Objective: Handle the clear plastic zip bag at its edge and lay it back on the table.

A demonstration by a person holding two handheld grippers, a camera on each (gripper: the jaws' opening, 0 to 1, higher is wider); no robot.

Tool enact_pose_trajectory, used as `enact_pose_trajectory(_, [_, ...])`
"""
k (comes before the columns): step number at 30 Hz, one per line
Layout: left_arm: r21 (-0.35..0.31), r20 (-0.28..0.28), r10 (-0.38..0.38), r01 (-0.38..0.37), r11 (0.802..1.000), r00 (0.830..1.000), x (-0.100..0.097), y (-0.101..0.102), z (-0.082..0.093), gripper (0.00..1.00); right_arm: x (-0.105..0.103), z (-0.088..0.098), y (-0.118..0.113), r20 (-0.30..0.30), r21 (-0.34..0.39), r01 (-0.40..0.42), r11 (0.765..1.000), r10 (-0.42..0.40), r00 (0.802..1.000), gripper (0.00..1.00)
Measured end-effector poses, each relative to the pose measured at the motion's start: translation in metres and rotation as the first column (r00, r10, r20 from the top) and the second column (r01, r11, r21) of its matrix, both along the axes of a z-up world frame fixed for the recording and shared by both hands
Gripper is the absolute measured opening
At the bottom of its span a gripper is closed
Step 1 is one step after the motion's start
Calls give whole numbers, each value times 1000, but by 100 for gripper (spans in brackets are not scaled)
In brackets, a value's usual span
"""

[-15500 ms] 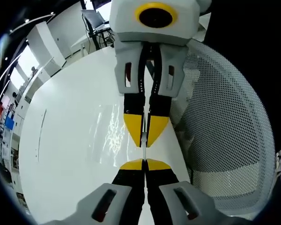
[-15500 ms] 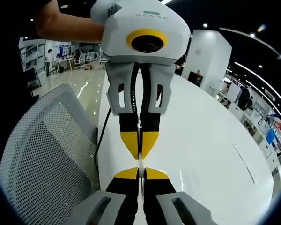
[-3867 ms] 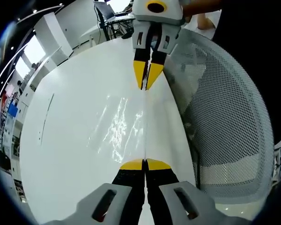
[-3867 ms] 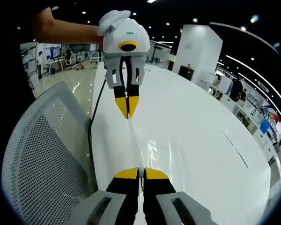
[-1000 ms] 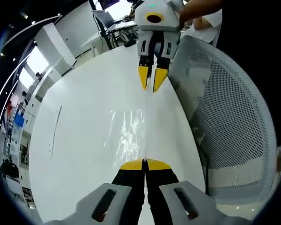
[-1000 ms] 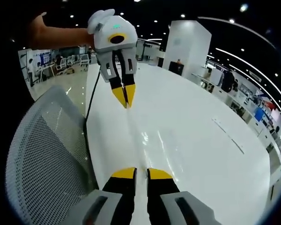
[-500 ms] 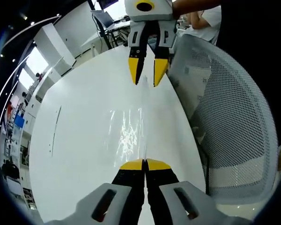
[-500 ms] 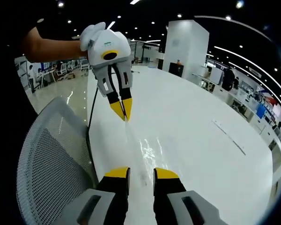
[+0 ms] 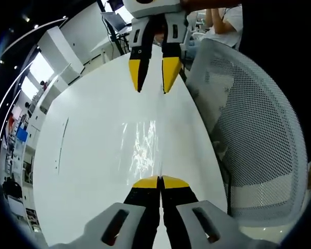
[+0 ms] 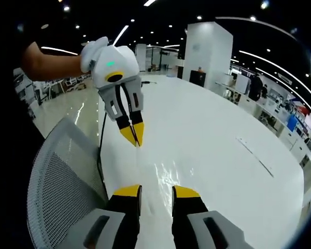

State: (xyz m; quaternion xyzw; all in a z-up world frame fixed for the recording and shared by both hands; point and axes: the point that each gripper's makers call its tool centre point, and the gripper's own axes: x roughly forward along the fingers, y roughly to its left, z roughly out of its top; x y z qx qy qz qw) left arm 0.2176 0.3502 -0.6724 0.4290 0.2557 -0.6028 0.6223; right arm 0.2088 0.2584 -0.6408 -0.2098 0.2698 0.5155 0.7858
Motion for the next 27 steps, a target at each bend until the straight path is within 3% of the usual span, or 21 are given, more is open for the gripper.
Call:
enact_pose_trajectory(13, [-5, 7, 2, -2, 1000, 1000, -2, 0, 3, 0, 5, 2, 11, -12, 18, -3, 1000, 3, 1000, 19])
enact_pose_trajectory(27, [-18, 10, 5, -4, 1000, 1000, -2, -2, 6, 0, 8, -11, 16, -26, -13, -5, 1000, 5, 1000, 17])
